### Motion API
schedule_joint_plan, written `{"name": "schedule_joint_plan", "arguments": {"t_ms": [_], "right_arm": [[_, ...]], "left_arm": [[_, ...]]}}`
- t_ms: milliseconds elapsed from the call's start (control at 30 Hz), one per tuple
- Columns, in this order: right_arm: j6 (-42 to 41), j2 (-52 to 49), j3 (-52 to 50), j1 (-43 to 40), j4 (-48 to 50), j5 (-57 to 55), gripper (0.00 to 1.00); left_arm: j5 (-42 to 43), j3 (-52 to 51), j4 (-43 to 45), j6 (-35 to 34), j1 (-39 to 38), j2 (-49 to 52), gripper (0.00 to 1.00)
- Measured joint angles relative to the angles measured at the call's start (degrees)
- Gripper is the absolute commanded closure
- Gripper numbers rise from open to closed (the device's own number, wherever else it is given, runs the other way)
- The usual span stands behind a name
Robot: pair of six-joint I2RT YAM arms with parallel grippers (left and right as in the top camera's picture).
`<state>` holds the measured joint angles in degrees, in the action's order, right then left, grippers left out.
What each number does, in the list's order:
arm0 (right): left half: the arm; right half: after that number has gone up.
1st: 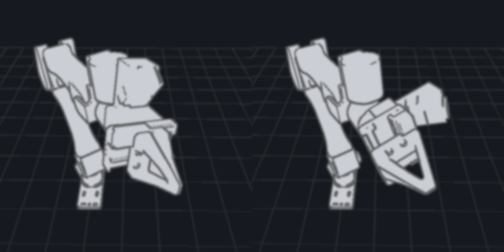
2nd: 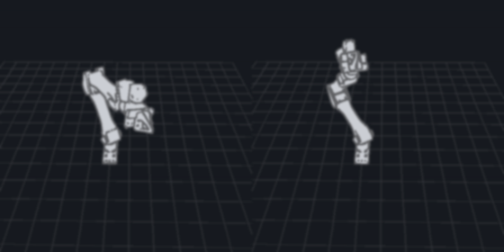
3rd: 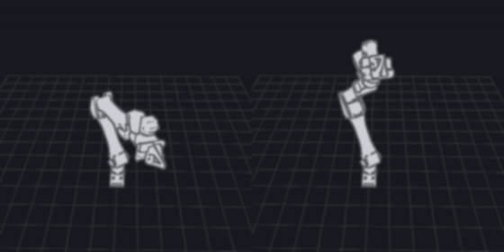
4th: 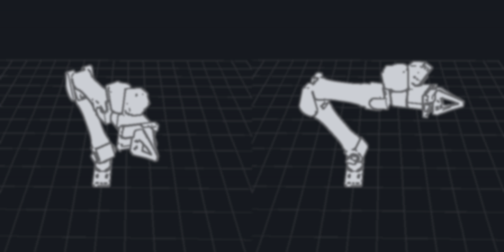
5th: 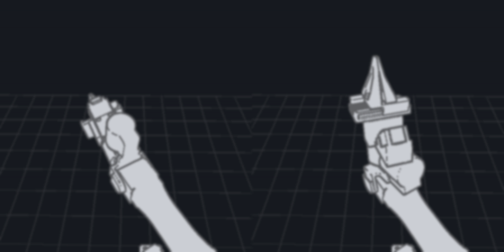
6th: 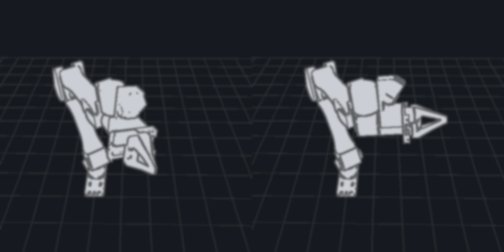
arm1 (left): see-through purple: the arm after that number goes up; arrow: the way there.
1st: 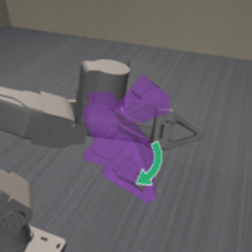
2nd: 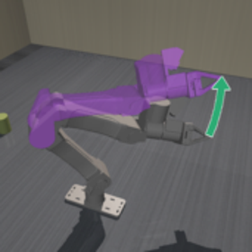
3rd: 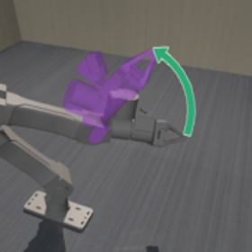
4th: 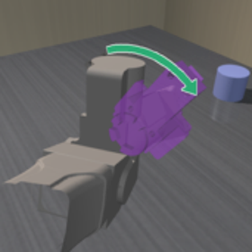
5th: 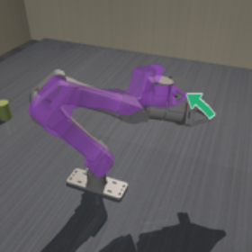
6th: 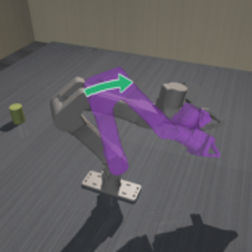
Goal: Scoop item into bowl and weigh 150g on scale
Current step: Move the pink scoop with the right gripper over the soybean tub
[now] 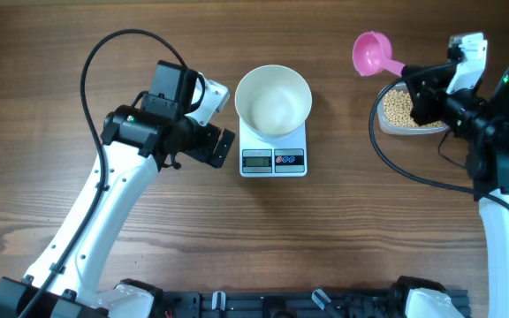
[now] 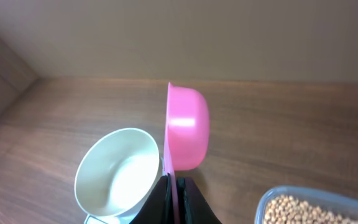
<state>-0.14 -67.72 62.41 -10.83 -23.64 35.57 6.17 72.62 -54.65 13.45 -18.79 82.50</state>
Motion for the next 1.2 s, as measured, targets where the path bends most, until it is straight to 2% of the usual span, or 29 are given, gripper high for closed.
{"name": "schedule_joint_plan", "arguments": {"t_ms": [233,367,467,633,1067,1200], "right_arm": [[-2.16,0.0,0.0,0.0,0.13,-0.02,0.96],[-2.4,0.0,0.0,0.0,1.79,-0.02,0.96],[-2.4,0.0,0.0,0.0,2.43,-0.07,0.96],[-2.43,0.0,0.0,0.0,2.51,-1.16,0.96],[-6.27,0.02,0.0,0.0,-2.16,-9.01,0.96],[-4.37,-0.46,4.96,0.2,-12.9,-19.17,0.96]], "left_arm": [[0.57,0.07,9.77,0.02,0.0,0.0,0.0],[6.69,0.07,11.15,0.02,0.0,0.0,0.0],[11.17,0.07,8.92,0.26,0.0,0.0,0.0],[13.33,0.07,3.56,0.96,-0.17,0.0,0.0],[14.14,0.07,3.43,1.75,-2.86,0.0,0.0],[14.12,0.07,3.45,1.75,-2.86,0.0,0.0]]}}
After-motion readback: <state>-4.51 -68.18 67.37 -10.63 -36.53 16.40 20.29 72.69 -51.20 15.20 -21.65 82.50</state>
